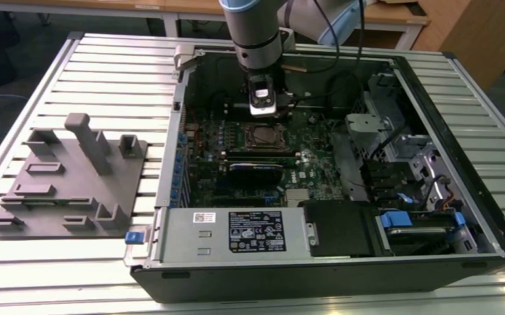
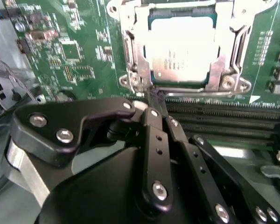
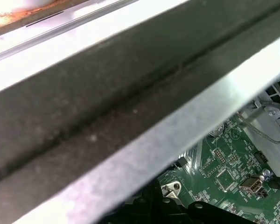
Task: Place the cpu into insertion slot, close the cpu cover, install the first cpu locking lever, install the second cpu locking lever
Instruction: 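Install the first cpu locking lever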
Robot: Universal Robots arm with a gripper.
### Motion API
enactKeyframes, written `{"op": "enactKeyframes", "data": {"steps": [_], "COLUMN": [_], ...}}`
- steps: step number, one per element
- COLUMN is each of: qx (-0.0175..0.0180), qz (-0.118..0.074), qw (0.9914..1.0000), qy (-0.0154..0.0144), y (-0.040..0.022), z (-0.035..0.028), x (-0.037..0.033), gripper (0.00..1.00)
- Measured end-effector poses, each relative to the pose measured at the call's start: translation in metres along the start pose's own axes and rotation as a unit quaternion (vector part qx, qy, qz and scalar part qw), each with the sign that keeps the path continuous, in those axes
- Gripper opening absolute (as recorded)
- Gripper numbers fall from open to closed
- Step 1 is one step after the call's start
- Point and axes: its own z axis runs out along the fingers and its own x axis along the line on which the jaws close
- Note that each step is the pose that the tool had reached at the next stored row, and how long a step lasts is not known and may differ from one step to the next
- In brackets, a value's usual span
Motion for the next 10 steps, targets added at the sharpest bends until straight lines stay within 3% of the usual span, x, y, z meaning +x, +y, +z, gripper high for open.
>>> {"op": "enactKeyframes", "data": {"steps": [4, 10], "qx": [-0.0004, -0.0004], "qz": [0.0, 0.0], "qw": [1.0, 1.0], "qy": [0.0003, 0.0003], "y": [0.0003, 0.0029], "z": [-0.0008, -0.012], "x": [-0.0002, -0.0022], "gripper": [0.1, 0.1]}}
